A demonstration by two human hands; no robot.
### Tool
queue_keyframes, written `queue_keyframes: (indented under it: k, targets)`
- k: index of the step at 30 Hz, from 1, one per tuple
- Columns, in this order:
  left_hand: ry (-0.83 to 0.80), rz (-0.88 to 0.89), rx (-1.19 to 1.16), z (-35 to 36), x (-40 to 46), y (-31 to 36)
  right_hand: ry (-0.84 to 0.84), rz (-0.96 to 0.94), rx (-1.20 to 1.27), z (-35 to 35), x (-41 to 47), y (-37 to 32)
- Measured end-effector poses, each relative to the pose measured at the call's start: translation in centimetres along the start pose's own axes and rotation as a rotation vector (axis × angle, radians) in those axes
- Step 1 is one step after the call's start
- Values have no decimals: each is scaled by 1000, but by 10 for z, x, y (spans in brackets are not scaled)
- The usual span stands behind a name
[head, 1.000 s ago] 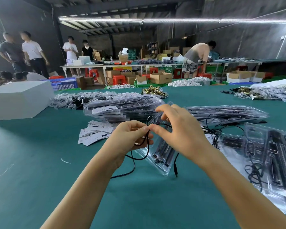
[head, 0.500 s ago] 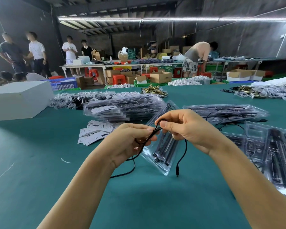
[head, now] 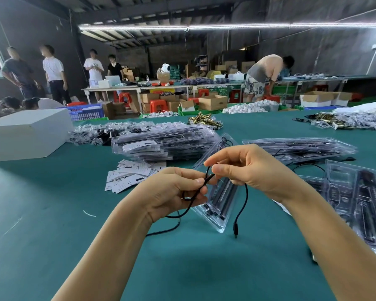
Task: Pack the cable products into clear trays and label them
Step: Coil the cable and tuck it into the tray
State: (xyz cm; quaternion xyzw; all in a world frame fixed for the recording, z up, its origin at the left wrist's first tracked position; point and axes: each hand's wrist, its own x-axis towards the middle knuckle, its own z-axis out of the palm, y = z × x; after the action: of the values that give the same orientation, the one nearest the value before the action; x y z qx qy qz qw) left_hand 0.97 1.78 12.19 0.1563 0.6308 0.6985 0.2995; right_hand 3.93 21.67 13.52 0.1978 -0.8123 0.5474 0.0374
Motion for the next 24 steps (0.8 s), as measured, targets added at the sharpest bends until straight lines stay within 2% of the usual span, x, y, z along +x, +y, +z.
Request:
queue_keyframes:
  k: [4, 6, 10, 14, 17, 21, 24]
  targets:
    - [15, 34, 45, 1, 0, 0, 25, -47, -209, -5, -2, -3]
    - [-33, 38, 52, 3, -1, -1, 43, -82, -270, -7, -2, -4]
    - [-97, 55, 66, 8, -2, -1, 52, -95, -145, -9, -4, -3]
    - [-7, 42, 159, 5, -2, 2, 2, -73, -173, -13, -5, -3]
    - [33, 28, 124, -4, -2, 5, -13, -47, -217, -20, -8, -5]
    - [-98, 19, 19, -10, -5, 8, 108, -113, -157, -23, -8, -5]
    - [-188, -8, -99, -9, -4, 5, 102, -133, -123, -17, -7, -7]
